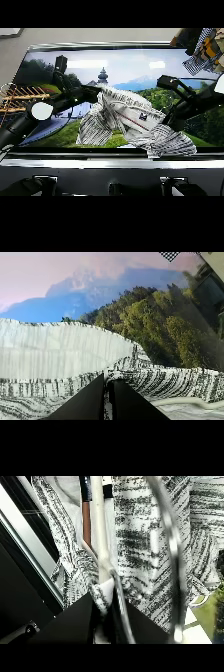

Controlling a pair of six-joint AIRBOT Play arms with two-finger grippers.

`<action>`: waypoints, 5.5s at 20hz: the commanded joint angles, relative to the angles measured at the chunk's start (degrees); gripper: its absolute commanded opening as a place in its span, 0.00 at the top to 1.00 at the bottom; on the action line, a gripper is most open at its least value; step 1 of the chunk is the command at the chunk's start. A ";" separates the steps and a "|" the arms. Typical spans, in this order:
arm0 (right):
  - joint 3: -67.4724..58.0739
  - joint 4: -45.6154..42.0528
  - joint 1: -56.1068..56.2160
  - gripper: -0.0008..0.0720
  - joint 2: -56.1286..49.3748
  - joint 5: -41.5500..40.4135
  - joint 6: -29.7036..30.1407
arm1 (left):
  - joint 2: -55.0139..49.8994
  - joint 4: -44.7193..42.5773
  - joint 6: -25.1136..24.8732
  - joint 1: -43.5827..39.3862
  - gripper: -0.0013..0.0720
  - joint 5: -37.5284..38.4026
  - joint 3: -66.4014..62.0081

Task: Fold the clothes and pants, and hang the long-sleeved shirts on hangers.

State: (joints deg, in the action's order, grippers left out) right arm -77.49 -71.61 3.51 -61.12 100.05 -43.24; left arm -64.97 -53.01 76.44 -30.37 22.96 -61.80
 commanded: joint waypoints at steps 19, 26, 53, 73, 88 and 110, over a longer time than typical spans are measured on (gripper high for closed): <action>-5.22 13.16 0.02 0.95 -6.05 -17.81 -6.86 | -2.29 0.00 -0.15 -8.17 0.95 12.59 -11.28; -7.39 9.66 0.02 0.95 -3.17 -17.55 -6.84 | -2.60 -5.38 -3.56 -14.73 0.95 24.83 -11.30; -8.79 17.62 0.02 0.94 -6.08 -5.46 23.45 | -2.08 -4.83 -42.32 7.06 0.07 44.15 -16.31; -8.79 17.90 -0.15 0.75 -5.88 -5.62 20.92 | -7.28 -2.29 -48.19 5.05 0.95 44.11 -16.55; -3.63 15.69 -24.52 0.31 2.43 -5.03 20.81 | -1.14 -5.51 -48.17 5.03 0.95 44.11 -16.55; 7.52 24.65 -24.26 0.94 -2.91 -3.87 30.60 | -1.03 -5.49 -48.15 5.03 0.95 44.09 -16.55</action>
State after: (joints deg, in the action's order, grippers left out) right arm -69.97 -47.70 -20.71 -63.66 93.41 -11.92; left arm -66.02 -58.65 28.91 -25.28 66.57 -78.30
